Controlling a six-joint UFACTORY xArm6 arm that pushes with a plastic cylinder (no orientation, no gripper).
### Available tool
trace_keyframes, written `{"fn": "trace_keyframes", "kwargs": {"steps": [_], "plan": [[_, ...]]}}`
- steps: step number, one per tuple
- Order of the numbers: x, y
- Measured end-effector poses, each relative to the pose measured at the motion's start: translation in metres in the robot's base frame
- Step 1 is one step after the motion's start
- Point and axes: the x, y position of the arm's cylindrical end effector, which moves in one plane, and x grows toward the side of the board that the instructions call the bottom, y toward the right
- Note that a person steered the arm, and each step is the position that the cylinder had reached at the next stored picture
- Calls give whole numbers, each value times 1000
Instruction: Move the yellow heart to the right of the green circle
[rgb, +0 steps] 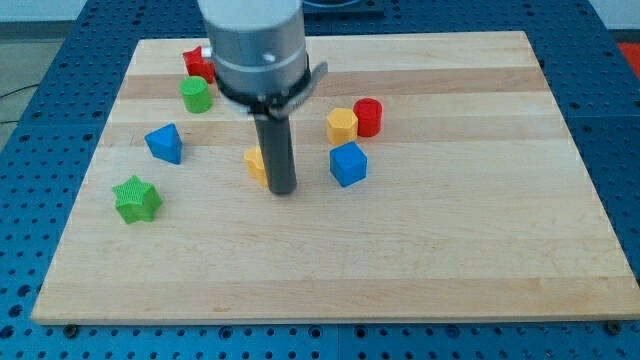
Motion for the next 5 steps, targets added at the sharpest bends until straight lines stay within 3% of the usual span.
{"fn": "trace_keyframes", "kwargs": {"steps": [1,2,3,4,5], "plan": [[-48,-8],[-1,8],[28,-22],[-14,-57],[-56,-51]]}}
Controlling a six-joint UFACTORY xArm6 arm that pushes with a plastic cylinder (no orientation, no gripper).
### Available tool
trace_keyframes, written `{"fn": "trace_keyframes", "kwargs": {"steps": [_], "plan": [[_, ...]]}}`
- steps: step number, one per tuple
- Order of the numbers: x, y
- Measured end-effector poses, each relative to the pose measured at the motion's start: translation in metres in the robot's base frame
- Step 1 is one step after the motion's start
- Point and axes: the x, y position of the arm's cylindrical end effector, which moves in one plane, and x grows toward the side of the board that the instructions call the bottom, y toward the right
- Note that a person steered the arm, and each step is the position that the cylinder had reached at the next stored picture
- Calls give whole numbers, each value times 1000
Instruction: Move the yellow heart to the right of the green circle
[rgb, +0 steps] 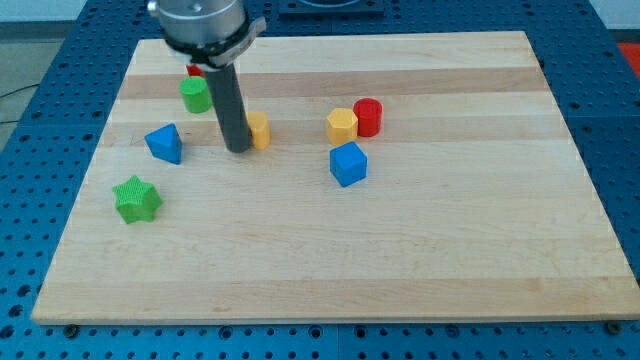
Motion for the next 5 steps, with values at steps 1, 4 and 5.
{"fn": "trace_keyframes", "kwargs": {"steps": [1,4,5], "plan": [[-29,1],[9,24],[-29,55]]}}
